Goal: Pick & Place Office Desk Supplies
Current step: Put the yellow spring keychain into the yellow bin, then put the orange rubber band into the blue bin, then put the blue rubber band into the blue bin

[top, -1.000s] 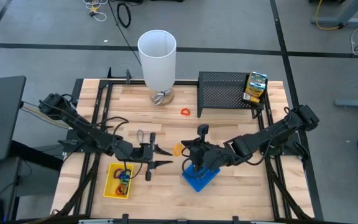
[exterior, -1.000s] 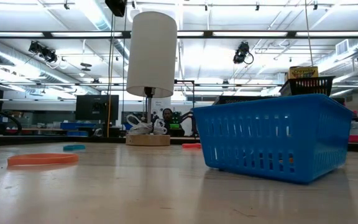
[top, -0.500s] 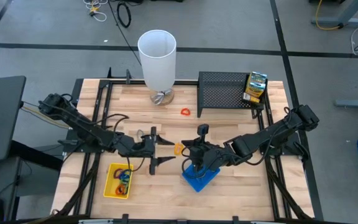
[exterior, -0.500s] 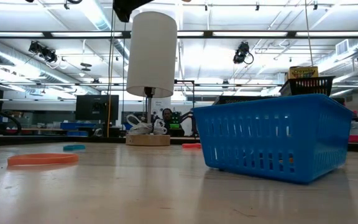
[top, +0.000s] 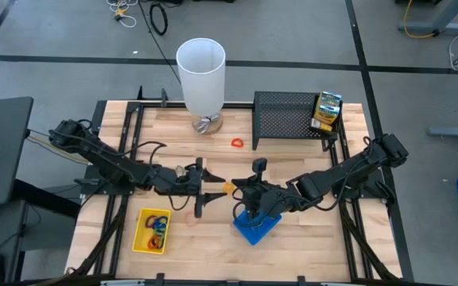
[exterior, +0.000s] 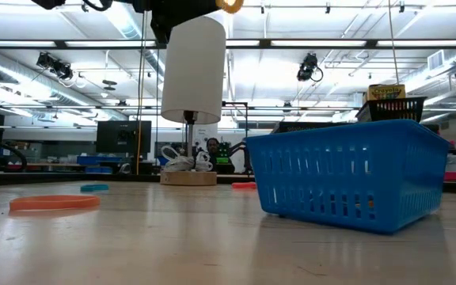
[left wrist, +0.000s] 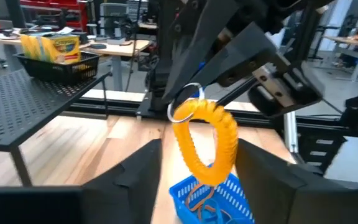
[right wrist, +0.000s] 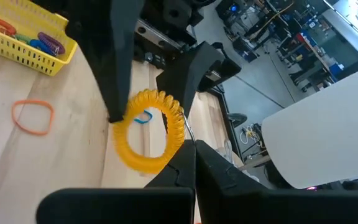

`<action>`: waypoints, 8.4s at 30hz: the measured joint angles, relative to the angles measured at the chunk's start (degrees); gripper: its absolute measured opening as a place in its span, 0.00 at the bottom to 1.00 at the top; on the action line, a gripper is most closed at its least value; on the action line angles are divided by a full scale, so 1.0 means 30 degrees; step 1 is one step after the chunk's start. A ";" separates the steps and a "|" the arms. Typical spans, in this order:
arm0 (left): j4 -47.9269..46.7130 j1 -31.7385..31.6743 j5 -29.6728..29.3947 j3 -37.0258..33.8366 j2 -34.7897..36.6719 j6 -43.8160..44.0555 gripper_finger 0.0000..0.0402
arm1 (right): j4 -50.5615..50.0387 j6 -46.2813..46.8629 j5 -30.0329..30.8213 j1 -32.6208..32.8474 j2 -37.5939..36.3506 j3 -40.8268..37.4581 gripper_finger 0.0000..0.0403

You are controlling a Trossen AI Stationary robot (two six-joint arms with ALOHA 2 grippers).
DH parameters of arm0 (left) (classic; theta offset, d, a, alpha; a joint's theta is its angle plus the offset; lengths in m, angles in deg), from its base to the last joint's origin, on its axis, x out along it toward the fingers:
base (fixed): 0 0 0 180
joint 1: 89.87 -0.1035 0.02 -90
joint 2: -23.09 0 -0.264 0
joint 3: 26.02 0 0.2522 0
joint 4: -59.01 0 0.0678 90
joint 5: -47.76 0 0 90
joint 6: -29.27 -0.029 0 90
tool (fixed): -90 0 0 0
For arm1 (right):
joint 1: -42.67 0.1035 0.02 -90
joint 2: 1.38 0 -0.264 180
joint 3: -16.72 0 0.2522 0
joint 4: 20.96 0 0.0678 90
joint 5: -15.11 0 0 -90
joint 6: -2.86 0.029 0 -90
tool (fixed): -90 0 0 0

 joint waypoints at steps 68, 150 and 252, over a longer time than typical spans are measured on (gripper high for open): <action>-2.6854 1.2692 0.1257 0.1530 0.3629 1.9798 0.02 | 1.5196 0.2535 -0.7536 -0.0474 -1.3413 -1.8003 0.37; -1.7916 0.2234 0.1403 0.3938 -0.7377 0.6495 0.01 | 1.5118 0.2608 -0.7536 -0.0481 -1.3398 -1.8003 0.37; -1.4970 -0.1333 -0.1819 0.0027 -0.1372 0.9137 0.60 | 1.4197 0.3096 -0.7034 -0.0474 -1.3406 -1.7985 0.37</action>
